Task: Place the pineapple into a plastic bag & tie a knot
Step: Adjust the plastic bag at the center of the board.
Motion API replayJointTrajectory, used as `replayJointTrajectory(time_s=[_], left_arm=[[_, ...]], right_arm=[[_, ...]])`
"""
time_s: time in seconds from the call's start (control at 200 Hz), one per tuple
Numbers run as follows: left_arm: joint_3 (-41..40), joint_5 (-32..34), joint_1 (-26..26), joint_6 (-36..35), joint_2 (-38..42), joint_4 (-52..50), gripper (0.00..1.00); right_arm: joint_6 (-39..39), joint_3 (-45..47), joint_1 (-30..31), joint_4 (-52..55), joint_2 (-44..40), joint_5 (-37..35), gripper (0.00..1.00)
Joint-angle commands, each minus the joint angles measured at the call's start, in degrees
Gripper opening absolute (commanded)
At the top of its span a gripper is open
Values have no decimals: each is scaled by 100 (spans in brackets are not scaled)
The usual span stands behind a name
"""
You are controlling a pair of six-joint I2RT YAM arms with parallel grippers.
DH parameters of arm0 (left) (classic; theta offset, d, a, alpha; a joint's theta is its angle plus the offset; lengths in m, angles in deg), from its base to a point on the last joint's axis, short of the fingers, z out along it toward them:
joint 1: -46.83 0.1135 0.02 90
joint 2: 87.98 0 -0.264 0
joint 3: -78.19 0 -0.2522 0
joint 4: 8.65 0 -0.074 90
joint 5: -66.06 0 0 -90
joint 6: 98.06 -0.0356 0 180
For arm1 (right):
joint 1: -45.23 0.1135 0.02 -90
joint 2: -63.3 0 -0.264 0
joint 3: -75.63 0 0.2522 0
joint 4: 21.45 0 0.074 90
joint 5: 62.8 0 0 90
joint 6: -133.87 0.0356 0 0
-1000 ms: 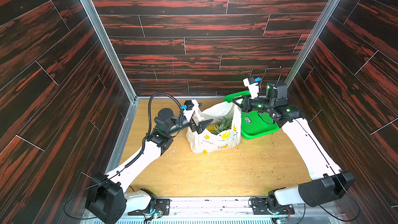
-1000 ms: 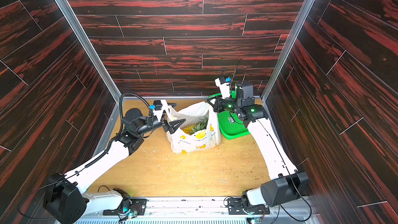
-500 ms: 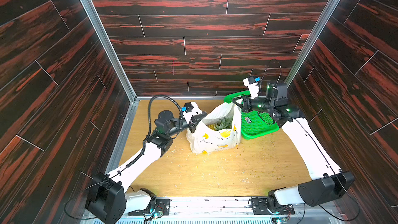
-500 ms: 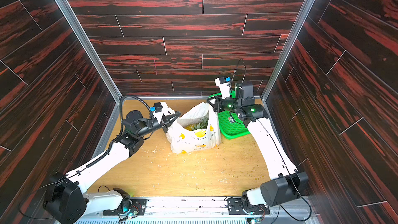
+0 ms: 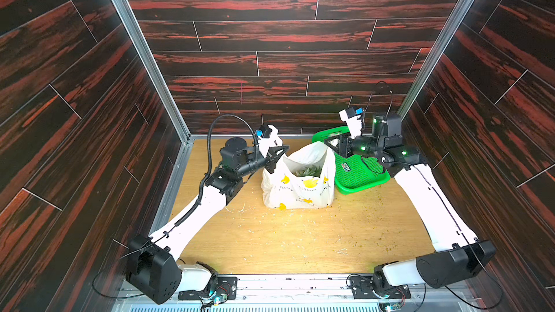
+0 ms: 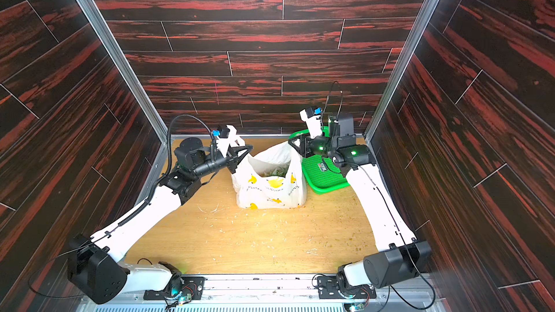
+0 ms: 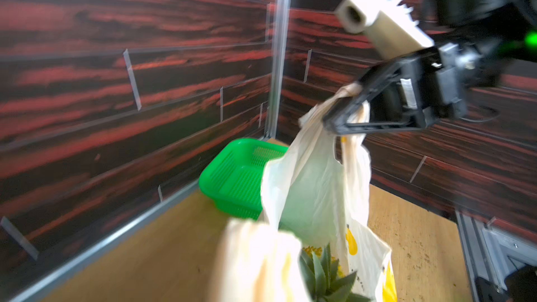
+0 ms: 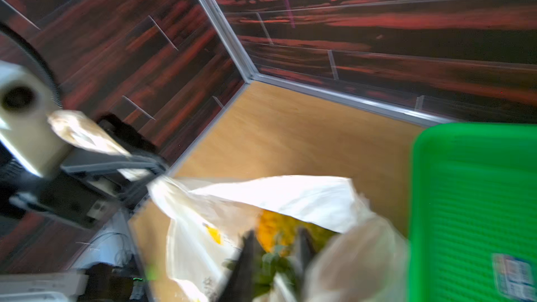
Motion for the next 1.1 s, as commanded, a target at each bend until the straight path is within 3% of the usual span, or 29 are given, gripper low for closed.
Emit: replayJointTrajectory(time_s=[0.0, 0.155, 0.245, 0.341, 0.441, 0.526, 0.686, 0.756, 0.927, 1.047, 1.097], left_arm=[[137, 405, -6, 293, 196, -554, 0], [202, 586, -19, 571, 156, -817, 0], [192, 606, -19, 620, 143, -753, 0], [184, 627, -24, 591, 134, -731, 0], [209, 599, -22, 549, 116, -742, 0], [218, 545, -22, 552, 96, -738, 0], [166, 518, -22, 547, 73, -689, 0], [153, 511, -19, 539, 84, -691, 0], [104, 436, -20, 468, 124, -667, 0], [148, 242, -17, 401, 58, -701, 0], [167, 174, -20, 397, 34, -720, 0]], right_arm=[[-187, -179, -5, 244, -284, -400, 51], [-284, -508, -35, 623, -557, -154, 72], [-664, -550, -35, 1081, -737, -149, 74], [-983, -177, -45, 1233, -1097, -749, 74], [-1390, 754, -45, 654, -1727, -1291, 75], [-1915, 1586, -74, -23, -2149, -1355, 76], [-2748, 2840, -287, -1443, -2409, -599, 79], [-2769, 2787, -430, -1623, -2084, 52, 80], [-2877, 2827, -492, -2424, -1594, 84, 86], [-2988, 2842, -657, -2857, -1387, 721, 89], [-3081, 2788, -673, -2907, -1279, 998, 98]])
